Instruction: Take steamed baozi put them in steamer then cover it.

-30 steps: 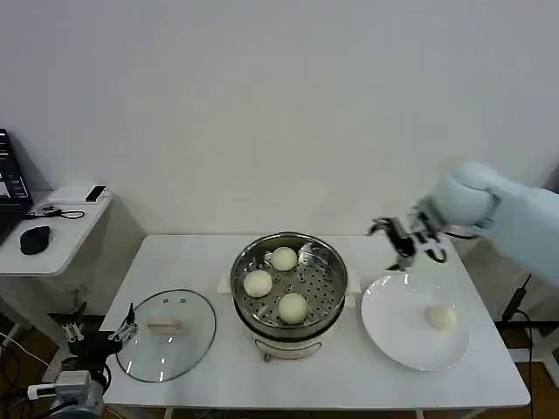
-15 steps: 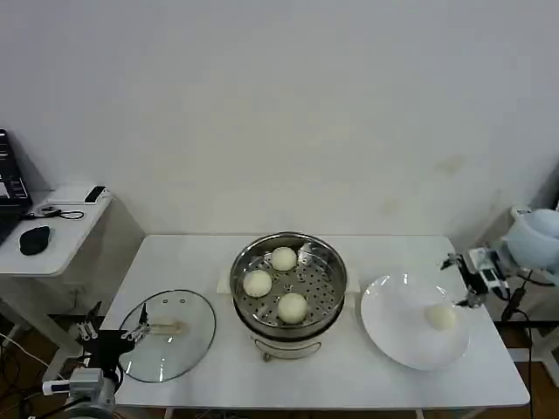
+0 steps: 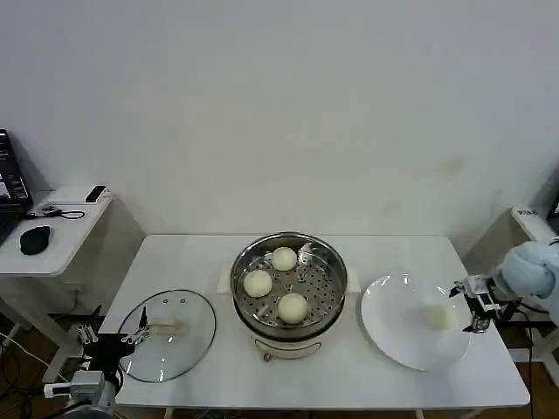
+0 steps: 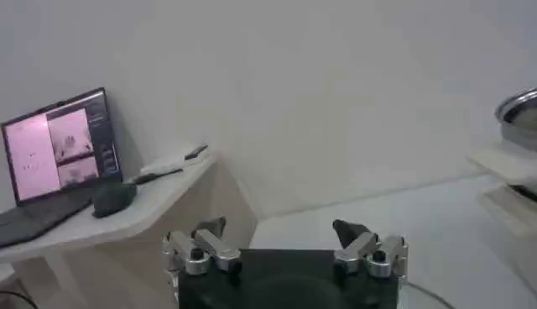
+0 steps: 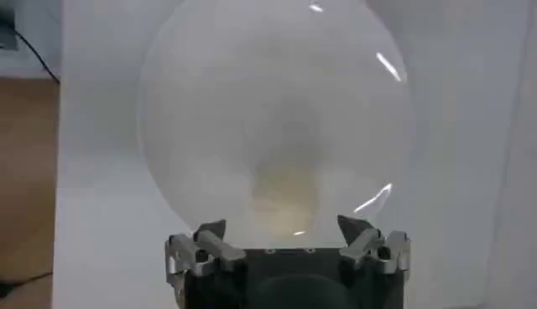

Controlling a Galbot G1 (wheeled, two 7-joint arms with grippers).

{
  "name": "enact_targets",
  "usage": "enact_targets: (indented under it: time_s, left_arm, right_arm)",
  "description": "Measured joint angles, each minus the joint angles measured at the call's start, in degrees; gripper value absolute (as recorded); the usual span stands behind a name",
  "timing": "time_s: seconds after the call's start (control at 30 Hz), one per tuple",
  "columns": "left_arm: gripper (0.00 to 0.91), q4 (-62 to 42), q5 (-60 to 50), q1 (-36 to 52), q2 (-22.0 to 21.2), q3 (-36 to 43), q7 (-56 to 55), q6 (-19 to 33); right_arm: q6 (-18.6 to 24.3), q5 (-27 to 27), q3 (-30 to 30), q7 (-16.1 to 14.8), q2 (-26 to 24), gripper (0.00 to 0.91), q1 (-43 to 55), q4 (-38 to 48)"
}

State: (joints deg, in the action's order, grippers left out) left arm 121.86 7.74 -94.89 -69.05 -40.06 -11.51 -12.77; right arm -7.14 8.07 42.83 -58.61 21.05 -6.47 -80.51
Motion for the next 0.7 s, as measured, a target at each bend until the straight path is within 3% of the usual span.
enact_targets:
  time_s: [0.47, 0.57, 0.7]
  left_arm:
    - [0.907, -0.31, -0.02, -0.13, -0.02, -0.65, 0.0, -0.01]
    - [0.907, -0.44, -0.01, -0.15, -0.07, -0.87, 0.0, 0.01]
    - [0.907, -0.59, -0.01, -0.18, -0.13, -0.92, -0.02, 0.05]
  right_arm:
    - [0.49, 1.19, -4.3, 1.16, 6.7, 0.907, -4.15, 8.62]
    - [0.37, 1.52, -4.46, 1.11, 7.79, 0.806, -4.54, 9.75]
    - [-0.02, 2.04, -4.64, 0.74, 8.73, 0.746, -4.97, 10.59]
